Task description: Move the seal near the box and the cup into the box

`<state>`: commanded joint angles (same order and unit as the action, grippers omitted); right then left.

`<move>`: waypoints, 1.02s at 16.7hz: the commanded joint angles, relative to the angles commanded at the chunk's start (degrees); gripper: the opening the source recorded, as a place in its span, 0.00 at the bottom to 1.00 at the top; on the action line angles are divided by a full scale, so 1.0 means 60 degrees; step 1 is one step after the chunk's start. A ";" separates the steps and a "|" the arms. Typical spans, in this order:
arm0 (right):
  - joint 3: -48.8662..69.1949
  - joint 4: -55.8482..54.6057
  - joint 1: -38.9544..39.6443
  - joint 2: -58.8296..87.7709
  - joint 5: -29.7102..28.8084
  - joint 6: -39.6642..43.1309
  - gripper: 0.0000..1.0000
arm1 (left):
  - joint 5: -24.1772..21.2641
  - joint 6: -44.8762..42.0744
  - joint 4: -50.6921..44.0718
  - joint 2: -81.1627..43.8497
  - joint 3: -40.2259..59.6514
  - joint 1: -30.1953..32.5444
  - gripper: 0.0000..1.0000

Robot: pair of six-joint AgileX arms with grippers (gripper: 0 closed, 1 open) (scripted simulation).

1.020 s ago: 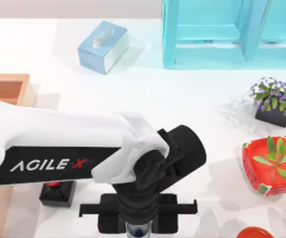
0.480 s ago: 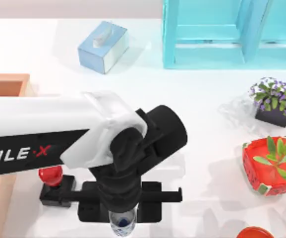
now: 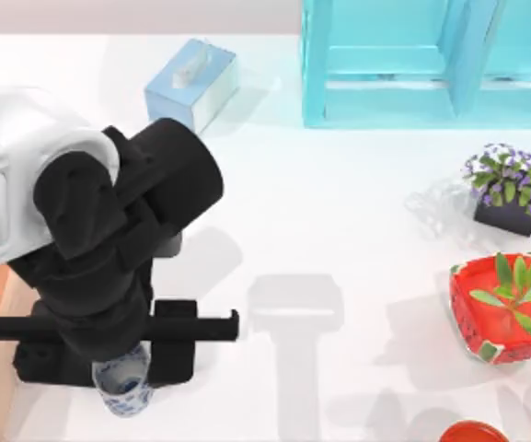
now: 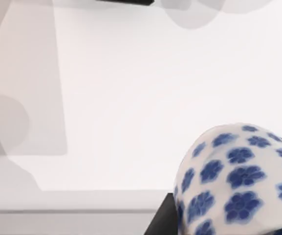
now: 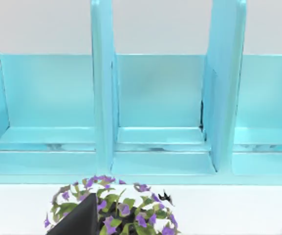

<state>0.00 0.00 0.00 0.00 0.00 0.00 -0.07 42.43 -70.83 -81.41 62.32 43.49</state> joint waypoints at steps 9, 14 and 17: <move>0.0000 0.0000 0.0000 0.0000 0.0000 0.0000 1.00 | 0.0421 -0.1373 0.0035 -0.0131 0.0177 -0.1362 0.00; 0.0000 0.0000 0.0000 0.0000 0.0000 0.0000 1.00 | 0.0512 -0.4054 -0.0159 -0.0297 0.0373 -0.4245 0.00; 0.0000 0.0000 0.0000 0.0000 0.0000 0.0000 1.00 | 0.0220 -0.6120 -0.0245 -0.0377 0.0348 -0.6343 0.00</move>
<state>0.00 0.00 0.00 0.00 0.00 0.00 1.24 5.71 -72.30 -83.67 64.41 5.43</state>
